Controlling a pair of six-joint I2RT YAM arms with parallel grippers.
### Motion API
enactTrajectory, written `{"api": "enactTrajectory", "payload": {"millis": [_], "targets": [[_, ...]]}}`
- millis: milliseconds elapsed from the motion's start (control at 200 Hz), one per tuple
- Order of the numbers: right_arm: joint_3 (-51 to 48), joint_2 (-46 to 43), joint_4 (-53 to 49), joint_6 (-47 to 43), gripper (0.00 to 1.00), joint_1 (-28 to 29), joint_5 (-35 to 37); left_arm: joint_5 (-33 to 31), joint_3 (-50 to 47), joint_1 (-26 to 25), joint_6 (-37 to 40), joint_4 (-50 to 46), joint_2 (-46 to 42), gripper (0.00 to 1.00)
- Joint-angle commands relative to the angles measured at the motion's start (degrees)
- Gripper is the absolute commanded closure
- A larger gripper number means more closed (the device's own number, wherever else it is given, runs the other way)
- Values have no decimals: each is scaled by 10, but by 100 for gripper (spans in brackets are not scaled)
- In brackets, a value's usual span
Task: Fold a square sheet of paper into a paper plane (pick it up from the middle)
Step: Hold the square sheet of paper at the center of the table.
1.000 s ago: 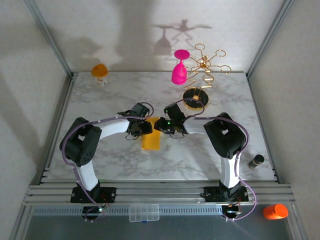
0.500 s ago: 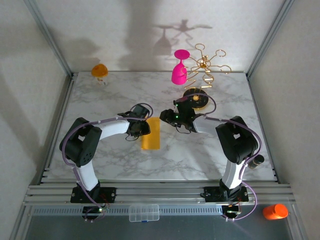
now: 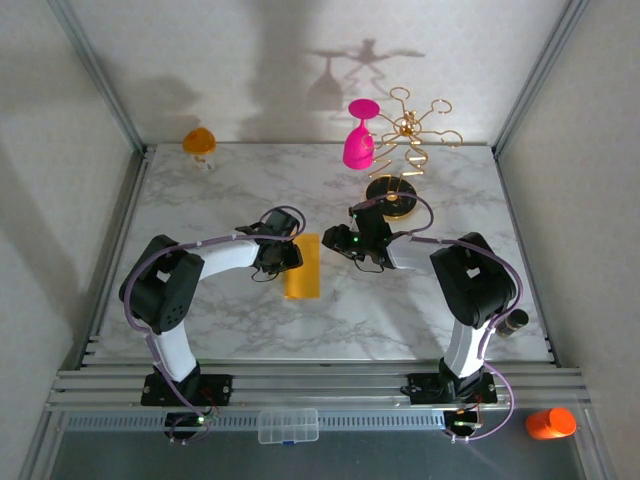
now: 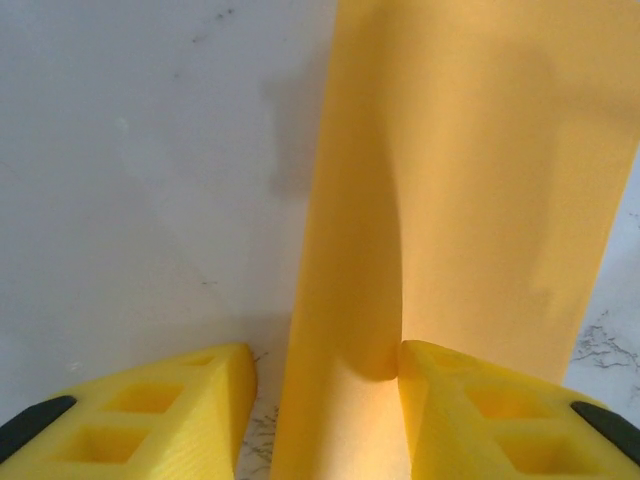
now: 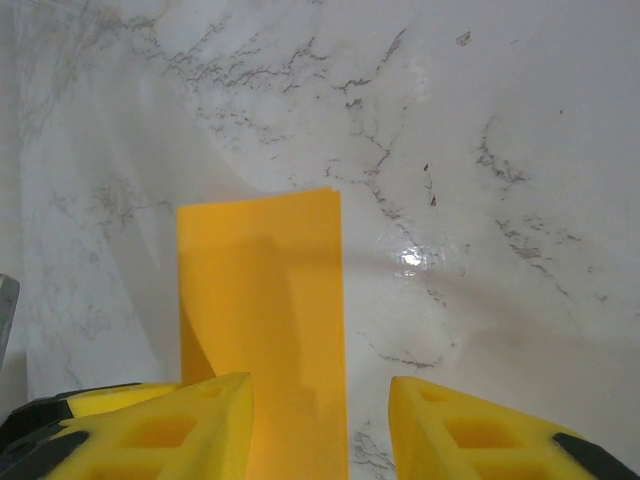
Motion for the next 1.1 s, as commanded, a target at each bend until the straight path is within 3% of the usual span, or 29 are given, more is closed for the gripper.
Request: {"api": "enactTrajectory", "payload": {"millis": [0,556,1091], "targets": [[-8,-7,9,-10,59,-3,0,-6,-23,-5,9,-4,42,55],[-2,9,26,-27,62,17,-38,-6,-22,-6,36,-8,60,54],[56,61,-23,-52,81,43,-74,-7,-22,-6,38,-7,67,55]]}}
